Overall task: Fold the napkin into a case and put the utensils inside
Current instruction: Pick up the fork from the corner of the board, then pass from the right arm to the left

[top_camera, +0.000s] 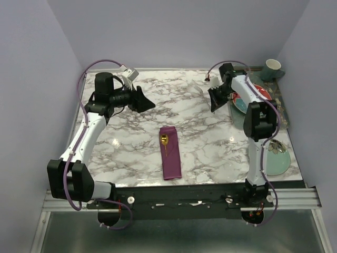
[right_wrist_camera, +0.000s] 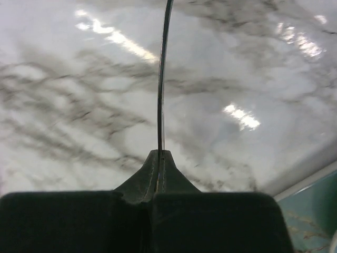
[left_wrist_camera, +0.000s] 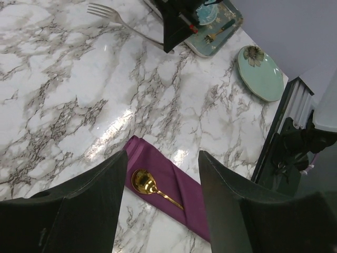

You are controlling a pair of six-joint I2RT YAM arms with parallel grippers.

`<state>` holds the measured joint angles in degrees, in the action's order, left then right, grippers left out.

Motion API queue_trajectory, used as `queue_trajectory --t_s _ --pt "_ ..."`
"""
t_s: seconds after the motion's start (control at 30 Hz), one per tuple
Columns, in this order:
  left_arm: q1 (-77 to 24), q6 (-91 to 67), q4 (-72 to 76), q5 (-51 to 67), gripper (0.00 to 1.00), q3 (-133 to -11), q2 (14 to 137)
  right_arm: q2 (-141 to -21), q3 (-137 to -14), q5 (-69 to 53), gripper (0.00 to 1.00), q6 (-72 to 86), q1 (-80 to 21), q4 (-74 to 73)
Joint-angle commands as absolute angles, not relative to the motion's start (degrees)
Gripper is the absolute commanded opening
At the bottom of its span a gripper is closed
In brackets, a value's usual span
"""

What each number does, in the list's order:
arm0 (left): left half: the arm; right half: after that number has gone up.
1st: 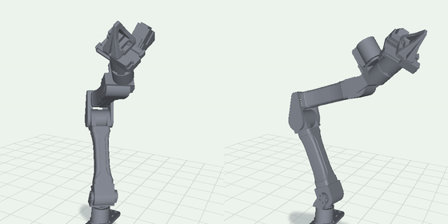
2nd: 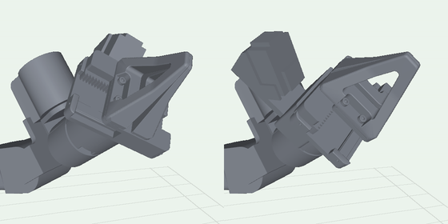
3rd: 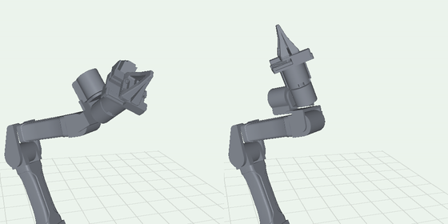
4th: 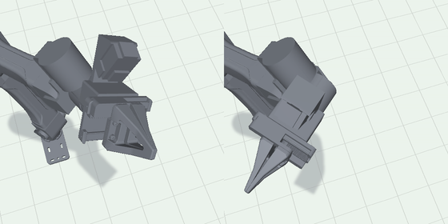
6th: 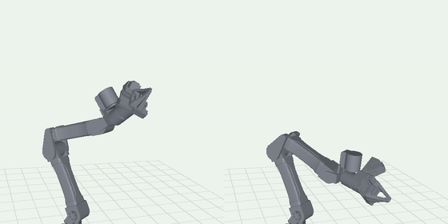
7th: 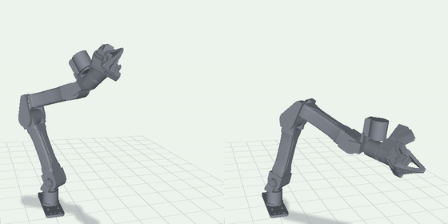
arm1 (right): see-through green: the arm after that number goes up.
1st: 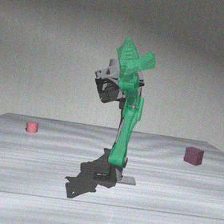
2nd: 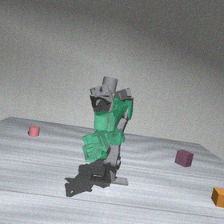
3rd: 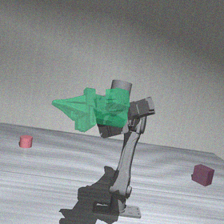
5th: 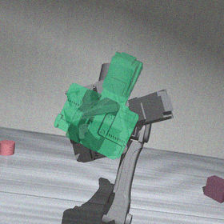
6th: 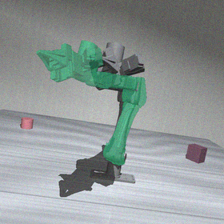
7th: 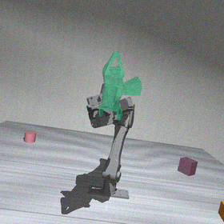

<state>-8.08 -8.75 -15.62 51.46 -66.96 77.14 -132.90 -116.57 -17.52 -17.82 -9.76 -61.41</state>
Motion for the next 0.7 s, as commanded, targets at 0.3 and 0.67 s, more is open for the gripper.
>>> queue_trajectory --t_s 0.3,0.67 --pt "-4.92 -28.97 14.83 64.76 0.68 -64.87 72.86 -93.62 -97.14 -67.67 0.00 -14.88 -13.09 -53.98" --pt "-10.28 -36.74 25.50 62.23 0.64 -64.60 72.51 -78.67 -76.82 -65.30 0.01 -1.94 -22.06 -33.50"
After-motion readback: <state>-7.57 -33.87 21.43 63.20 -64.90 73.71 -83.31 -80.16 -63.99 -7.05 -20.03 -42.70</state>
